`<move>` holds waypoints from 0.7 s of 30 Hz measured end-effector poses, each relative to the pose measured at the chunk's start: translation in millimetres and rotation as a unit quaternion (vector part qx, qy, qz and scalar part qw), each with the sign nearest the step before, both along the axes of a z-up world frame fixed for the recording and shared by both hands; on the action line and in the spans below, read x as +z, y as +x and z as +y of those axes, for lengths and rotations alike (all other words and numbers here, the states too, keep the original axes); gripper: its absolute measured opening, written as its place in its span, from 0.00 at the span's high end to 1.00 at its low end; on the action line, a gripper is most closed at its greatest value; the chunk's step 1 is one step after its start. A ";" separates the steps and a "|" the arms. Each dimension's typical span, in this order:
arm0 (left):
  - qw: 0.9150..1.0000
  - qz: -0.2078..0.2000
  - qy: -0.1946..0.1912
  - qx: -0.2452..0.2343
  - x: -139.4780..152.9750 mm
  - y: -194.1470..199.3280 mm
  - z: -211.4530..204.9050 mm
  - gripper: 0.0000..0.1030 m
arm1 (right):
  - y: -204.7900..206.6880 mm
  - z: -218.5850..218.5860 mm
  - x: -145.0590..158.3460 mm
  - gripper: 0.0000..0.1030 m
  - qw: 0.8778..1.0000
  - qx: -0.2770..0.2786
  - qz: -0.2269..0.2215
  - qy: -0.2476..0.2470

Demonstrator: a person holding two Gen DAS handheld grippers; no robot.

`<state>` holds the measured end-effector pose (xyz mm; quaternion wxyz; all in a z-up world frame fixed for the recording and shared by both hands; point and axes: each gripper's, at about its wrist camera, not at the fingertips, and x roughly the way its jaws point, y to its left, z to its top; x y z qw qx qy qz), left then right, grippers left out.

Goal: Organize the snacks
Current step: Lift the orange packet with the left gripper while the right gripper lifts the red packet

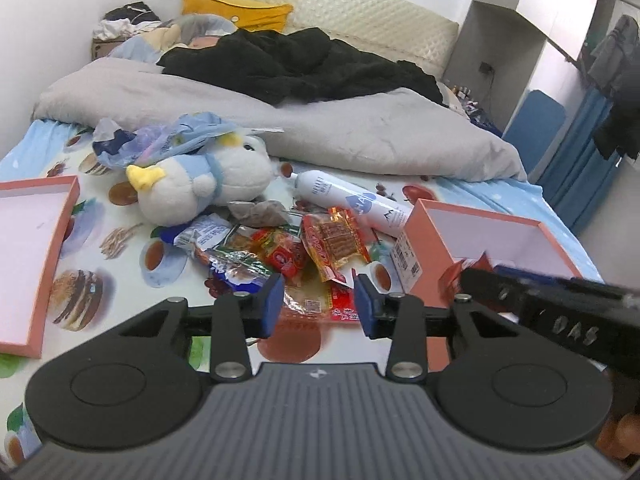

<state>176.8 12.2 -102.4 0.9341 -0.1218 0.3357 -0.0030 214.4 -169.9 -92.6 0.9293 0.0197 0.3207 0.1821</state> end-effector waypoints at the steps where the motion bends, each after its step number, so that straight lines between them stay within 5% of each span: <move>1: 1.000 -0.001 0.004 0.002 -1.5 0.5 -0.8 0.57 | 0.5 -2.0 0.9 0.65 1.000 -0.002 -0.002 -0.003; 7: 1.000 0.025 -0.013 0.002 -27.3 -3.6 13.7 0.55 | -4.4 -12.7 -11.3 0.66 1.000 -0.003 0.014 -0.003; 12: 0.996 0.077 -0.032 -0.003 -61.4 -9.4 25.3 0.36 | -15.8 -11.0 -31.3 0.65 0.999 0.009 0.043 0.006; 21: 0.985 0.162 -0.060 0.008 -123.9 -11.1 32.7 0.28 | -31.9 -5.6 -56.6 0.65 0.997 0.015 0.075 0.006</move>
